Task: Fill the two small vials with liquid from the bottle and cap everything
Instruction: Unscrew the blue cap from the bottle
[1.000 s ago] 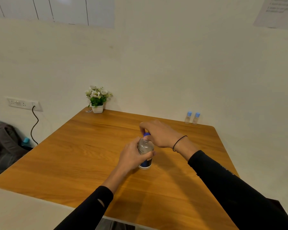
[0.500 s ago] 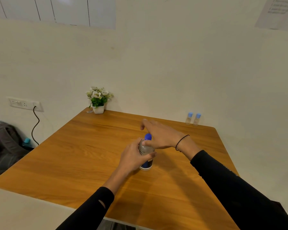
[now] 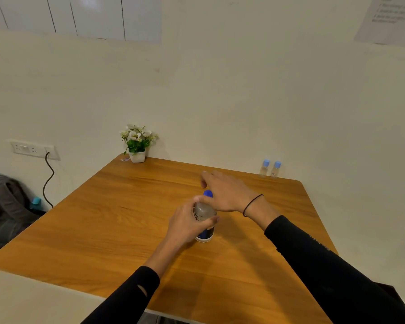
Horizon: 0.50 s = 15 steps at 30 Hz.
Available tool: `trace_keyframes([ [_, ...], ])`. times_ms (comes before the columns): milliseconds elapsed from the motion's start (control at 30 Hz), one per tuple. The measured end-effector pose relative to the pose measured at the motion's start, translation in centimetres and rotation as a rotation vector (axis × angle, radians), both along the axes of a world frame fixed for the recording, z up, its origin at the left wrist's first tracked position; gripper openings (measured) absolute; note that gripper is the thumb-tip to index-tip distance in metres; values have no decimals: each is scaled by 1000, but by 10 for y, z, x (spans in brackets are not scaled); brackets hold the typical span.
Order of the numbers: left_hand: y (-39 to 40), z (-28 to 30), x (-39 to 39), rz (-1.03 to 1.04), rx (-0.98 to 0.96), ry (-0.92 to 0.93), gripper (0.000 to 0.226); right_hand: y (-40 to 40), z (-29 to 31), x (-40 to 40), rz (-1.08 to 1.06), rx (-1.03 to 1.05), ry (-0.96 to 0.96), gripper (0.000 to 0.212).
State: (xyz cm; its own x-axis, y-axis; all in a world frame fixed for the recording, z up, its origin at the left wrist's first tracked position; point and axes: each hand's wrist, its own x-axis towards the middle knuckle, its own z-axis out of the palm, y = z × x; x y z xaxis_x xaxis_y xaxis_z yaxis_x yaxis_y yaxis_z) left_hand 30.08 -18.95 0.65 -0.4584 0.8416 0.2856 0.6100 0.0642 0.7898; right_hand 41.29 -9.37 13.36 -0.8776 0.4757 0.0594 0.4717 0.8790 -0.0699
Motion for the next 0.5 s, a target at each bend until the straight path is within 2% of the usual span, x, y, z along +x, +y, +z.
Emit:
trace_keyframes([
  [100, 2, -2, -2, -8, -1, 2, 59, 2, -3, 0, 26, 3, 25, 15],
  [133, 2, -2, -2, -7, -2, -6, 57, 3, -3, 0, 54, -24, 29, 14],
  [300, 1, -1, 0, 3, -8, -6, 51, -2, 0, 3, 24, -28, 7, 52],
  [400, 0, -1, 0, -2, 1, -1, 54, -3, -2, 1, -9, 66, 38, 26],
  [500, 1, -1, -1, -9, 6, -18, 54, -1, -1, 0, 33, 22, 28, 11],
])
